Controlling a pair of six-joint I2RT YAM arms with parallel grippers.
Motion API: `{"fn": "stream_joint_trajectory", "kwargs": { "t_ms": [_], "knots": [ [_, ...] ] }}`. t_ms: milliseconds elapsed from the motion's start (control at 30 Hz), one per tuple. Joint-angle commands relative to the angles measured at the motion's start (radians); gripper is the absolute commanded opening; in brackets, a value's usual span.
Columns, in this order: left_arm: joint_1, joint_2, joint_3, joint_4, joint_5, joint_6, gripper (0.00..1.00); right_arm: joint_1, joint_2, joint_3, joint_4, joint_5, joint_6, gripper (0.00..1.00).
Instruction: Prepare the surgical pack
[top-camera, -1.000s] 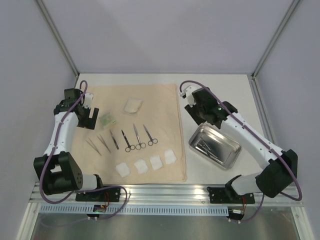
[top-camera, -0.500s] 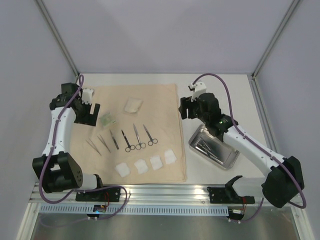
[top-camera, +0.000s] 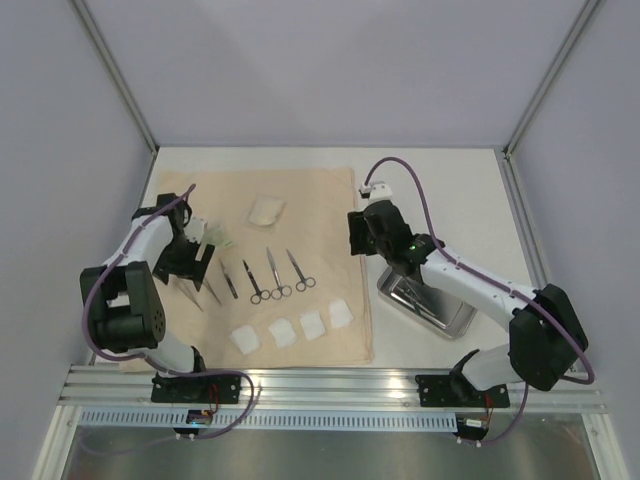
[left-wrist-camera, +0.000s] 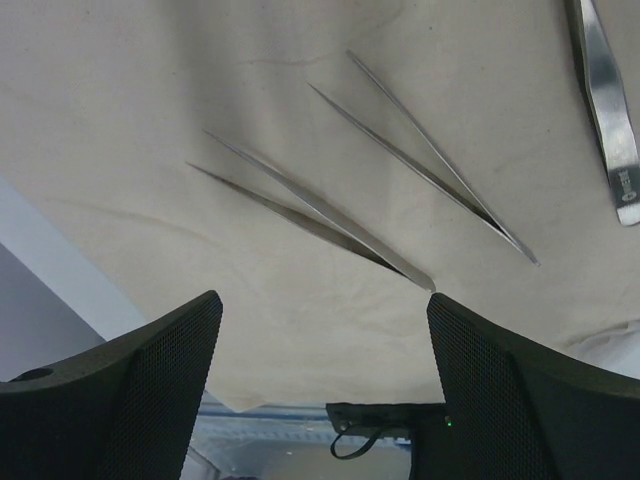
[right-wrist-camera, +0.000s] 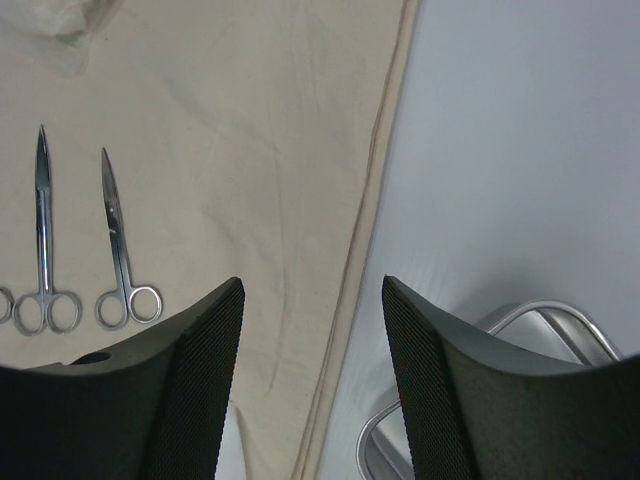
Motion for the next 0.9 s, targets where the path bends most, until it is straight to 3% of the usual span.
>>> {"fn": "stream_joint_trajectory", "kwargs": {
  "t_ms": [0,500,867],
  "knots": [
    [-0.001,0.035,0.012,0.059,0.002,-0.060,0.93,0.021,0.045,0.005,-0.010,0.033,0.047,0.61],
    [-0.001,0.156,-0.015,0.160,-0.036,-0.123,0.65,0.028,0.050,0.008,-0.058,0.076,0.048,0.59],
    [-0.001,0.163,-0.041,0.137,-0.024,-0.103,0.68,0.028,0.042,0.021,-0.095,0.104,0.033,0.59]
  ]
}}
